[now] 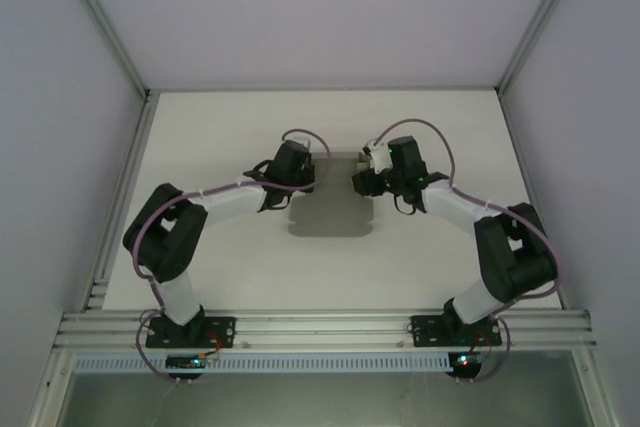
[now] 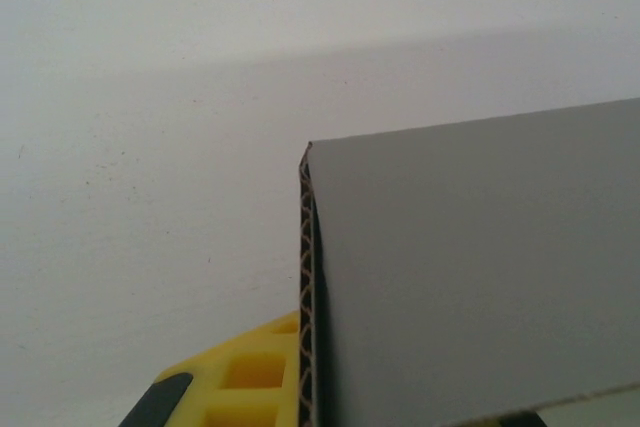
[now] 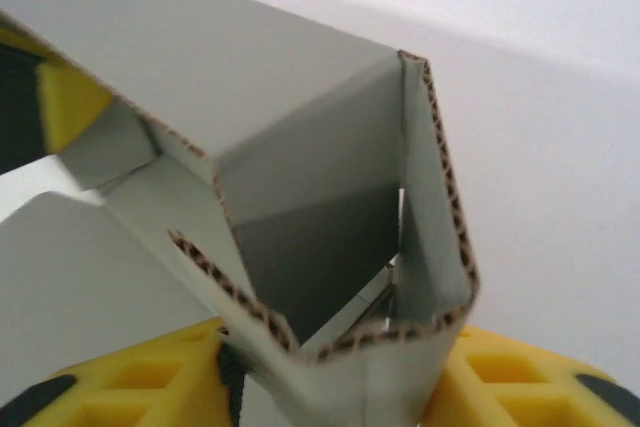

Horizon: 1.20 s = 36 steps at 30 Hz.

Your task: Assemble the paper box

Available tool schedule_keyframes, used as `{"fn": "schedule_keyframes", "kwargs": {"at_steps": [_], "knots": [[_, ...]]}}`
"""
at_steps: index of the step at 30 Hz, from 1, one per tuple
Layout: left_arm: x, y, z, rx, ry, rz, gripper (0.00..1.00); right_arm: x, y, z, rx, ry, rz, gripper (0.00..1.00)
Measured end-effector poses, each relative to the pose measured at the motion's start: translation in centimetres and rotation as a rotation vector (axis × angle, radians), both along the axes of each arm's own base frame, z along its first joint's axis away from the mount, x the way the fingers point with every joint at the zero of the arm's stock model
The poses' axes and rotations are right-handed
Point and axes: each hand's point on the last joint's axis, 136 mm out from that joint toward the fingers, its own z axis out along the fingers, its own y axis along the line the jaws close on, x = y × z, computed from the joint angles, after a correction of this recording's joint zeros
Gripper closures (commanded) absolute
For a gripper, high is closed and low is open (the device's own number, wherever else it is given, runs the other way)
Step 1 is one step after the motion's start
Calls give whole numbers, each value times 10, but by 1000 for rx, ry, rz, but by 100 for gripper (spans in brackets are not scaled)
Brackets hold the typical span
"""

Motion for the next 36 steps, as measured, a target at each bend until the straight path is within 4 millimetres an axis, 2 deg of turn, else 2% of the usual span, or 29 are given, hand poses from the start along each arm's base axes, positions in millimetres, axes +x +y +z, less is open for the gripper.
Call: {"fn": "schedule_keyframes", "kwargs": {"at_steps": [3,4,6,11,14,16,21,24,26,28,30,36], "knots": [[1,2,0,8,-2,10,100,9,7,-2,-62,-18,-36,56],[1,4,-1,11,-2,14,100,10,10,-2,-77,-20,-46,49],[1,4,-1,15,-3,16,100,9,17,-2,-90,-18,-45,43],[-1,6,-4,29,10,15,100,-7,27,-6,-110,17,-23,23],[-1,4,-4,21,11,7,100,-16,22,7,-97,13,-31,10],[-2,2,-3,15,11,1,100,-24,11,24,-70,-13,-44,2],[-2,-1,-1,-1,8,-11,100,-43,-30,65,6,-107,-108,4],[-1,-3,0,-9,3,-15,100,-45,-64,74,42,-129,-202,23],[-2,-4,0,-14,5,-21,100,-40,-87,73,70,-112,-270,29],[-2,-5,0,-17,8,-26,100,-35,-102,66,83,-85,-303,37],[-3,-6,0,-20,10,-29,100,-31,-100,54,91,-47,-288,40],[-3,-7,0,-23,13,-34,100,-29,-66,13,124,82,-130,52]]}}
